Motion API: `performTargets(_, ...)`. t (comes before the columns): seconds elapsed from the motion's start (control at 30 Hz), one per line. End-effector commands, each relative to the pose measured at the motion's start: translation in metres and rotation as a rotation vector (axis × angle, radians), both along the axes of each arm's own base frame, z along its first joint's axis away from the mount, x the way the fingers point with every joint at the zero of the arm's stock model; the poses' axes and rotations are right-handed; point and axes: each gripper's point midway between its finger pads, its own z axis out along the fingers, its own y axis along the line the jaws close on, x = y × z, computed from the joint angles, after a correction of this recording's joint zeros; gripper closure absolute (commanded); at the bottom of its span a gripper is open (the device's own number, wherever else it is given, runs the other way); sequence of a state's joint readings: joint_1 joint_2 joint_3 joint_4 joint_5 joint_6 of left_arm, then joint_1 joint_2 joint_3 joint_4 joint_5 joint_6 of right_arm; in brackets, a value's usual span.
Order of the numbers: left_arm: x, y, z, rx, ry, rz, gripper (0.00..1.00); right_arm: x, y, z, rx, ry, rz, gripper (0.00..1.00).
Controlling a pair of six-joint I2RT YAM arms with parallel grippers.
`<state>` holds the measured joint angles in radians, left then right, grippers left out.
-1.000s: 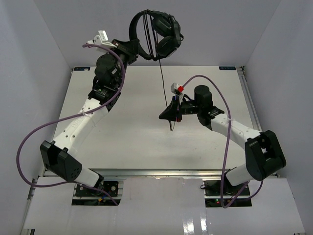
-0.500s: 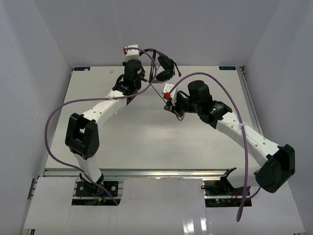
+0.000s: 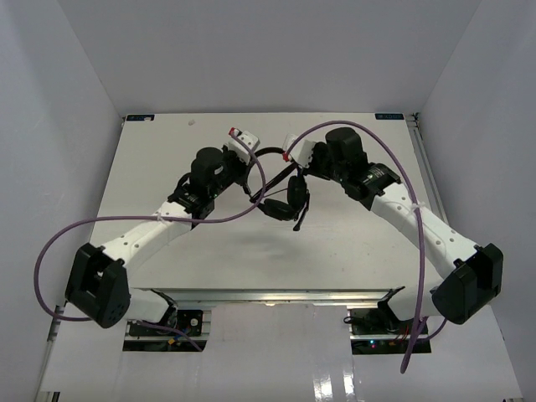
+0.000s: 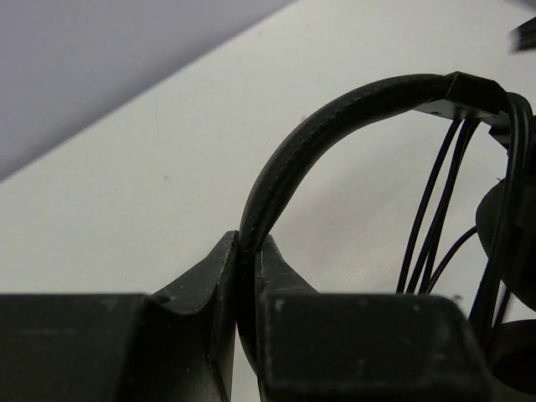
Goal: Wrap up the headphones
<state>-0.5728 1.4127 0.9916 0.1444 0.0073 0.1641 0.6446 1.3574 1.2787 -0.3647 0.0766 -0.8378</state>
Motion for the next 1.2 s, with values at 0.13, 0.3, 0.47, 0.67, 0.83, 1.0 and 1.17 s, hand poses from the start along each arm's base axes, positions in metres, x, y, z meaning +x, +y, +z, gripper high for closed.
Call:
performTargets(0.13, -0.059, -0.027, 0.096, -0.244, -0.129, -0.295, 1.0, 0.021, -0.005, 0.003, 0.276, 0.128, 0.042, 0.92)
performTargets(0.3, -0.07, -0.034, 0.119, -0.363, -0.097, -0.33, 1.0, 0.007, 0.002, -0.001, 0.441, 0.261, 0.147, 0.92)
performTargets(0.47, -0.082, -0.045, 0.148, -0.52, -0.052, -0.392, 1.0, -0.017, 0.022, -0.001, 0.618, 0.433, 0.329, 0.91)
performTargets(0.67, -0.07, -0.042, 0.15, -0.628, -0.021, -0.319, 1.0, -0.047, 0.038, -0.003, 0.8, 0.679, 0.441, 0.84)
performTargets(0.83, -0.06, -0.04, 0.141, -0.74, 0.006, -0.256, 1.0, -0.06, 0.042, -0.012, 0.875, 0.784, 0.463, 0.8)
performTargets(1.0, -0.053, -0.038, 0.142, -0.817, 0.009, -0.225, 1.0, -0.068, 0.042, -0.018, 0.914, 0.838, 0.468, 0.77)
performTargets(1.17, -0.045, -0.036, 0.142, -0.854, 0.011, -0.188, 1.0, -0.069, 0.043, -0.026, 0.931, 0.863, 0.451, 0.89)
